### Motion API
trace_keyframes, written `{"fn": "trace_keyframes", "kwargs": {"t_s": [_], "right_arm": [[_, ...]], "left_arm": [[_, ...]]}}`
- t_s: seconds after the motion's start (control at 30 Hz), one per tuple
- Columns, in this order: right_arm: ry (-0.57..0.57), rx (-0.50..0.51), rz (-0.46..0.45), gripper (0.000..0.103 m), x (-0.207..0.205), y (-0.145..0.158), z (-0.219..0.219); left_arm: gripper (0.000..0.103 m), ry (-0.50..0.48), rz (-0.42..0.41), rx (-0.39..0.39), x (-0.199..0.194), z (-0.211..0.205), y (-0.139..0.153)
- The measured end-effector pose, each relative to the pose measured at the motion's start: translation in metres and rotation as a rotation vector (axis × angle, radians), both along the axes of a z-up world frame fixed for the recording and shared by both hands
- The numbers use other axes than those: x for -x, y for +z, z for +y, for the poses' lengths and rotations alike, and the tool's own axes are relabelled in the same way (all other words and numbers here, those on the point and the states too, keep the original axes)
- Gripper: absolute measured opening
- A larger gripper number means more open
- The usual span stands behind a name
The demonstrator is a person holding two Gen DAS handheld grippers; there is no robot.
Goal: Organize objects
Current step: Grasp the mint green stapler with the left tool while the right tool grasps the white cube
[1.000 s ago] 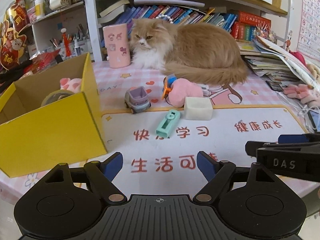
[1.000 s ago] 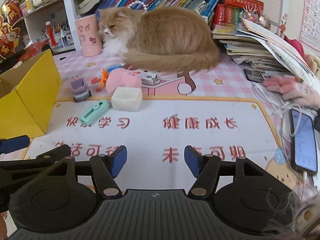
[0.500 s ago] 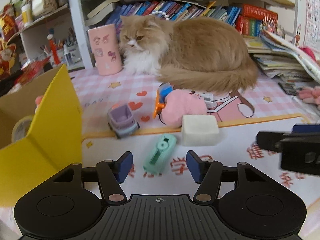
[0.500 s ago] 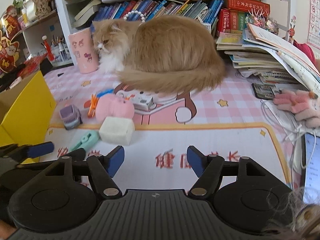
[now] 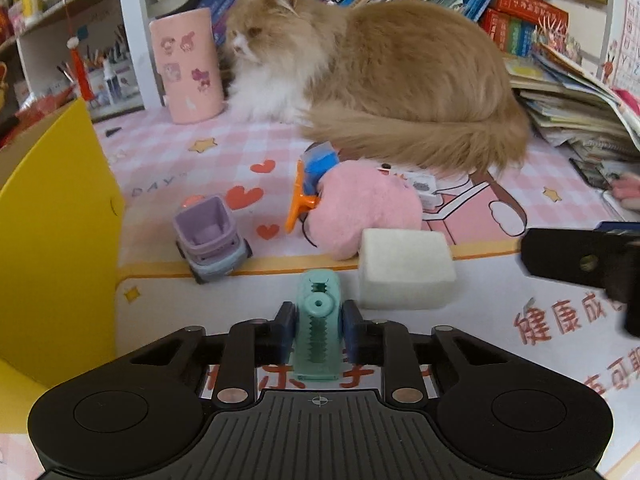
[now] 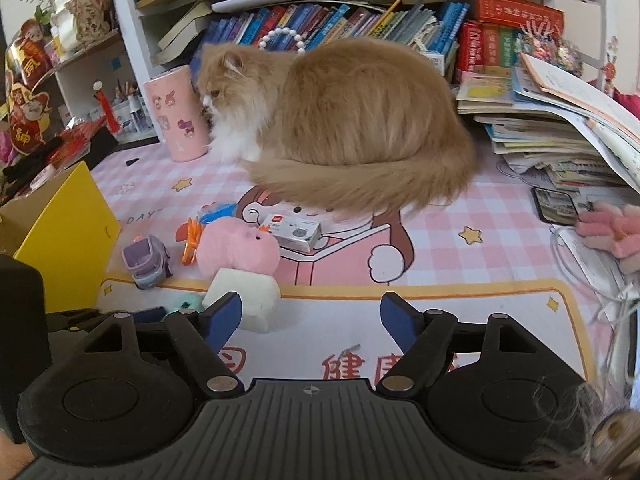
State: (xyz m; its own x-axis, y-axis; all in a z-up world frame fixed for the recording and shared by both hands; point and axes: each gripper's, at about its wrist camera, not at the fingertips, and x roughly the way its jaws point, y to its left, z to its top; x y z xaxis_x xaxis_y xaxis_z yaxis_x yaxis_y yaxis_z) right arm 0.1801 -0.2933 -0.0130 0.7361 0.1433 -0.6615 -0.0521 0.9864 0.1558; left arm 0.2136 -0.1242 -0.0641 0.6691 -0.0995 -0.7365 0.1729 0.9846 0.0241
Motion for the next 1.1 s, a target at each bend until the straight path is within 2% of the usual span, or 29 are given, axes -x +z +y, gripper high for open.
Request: {"fn": "trace_keyframes", "kwargs": {"t_s": [0.27,0.53,0.6,0.67,0.77,0.87,1.1], "right_arm": [[0.101,-0.013,0.01,0.076,-0.026,-0.013,0.018],[0.245,0.074,0.024,0.076,-0.057,-0.045,0.059],[0.25,0.099,0.027,0.072,-0.061,-0.05,0.064],[0.244,0.109,0.032,0.059,-0.061,-0.054,0.065],[0.234,0.115,0.014,0.052,-0.055,-0.053,0.063],[0.203,0.119,0.017,0.05,-0.048,-0.049,0.063],[0.105,0.057,0.041,0.05,-0.005,-0.022,0.065]], "left_arm": [[0.023,0.116,0.024,0.077,0.041,0.034,0.018],[0.023,0.218,0.026,0.086,0.085,0.061,0.031],[0.023,0.236,0.027,0.09,0.093,0.066,0.032],[0.023,0.253,0.029,0.096,0.098,0.071,0.033],[0.023,0.259,0.019,0.1,0.105,0.078,0.034],[0.023,0.254,0.002,0.109,0.111,0.085,0.037],[0.023,0.222,-0.031,0.145,0.122,0.106,0.044]]}}
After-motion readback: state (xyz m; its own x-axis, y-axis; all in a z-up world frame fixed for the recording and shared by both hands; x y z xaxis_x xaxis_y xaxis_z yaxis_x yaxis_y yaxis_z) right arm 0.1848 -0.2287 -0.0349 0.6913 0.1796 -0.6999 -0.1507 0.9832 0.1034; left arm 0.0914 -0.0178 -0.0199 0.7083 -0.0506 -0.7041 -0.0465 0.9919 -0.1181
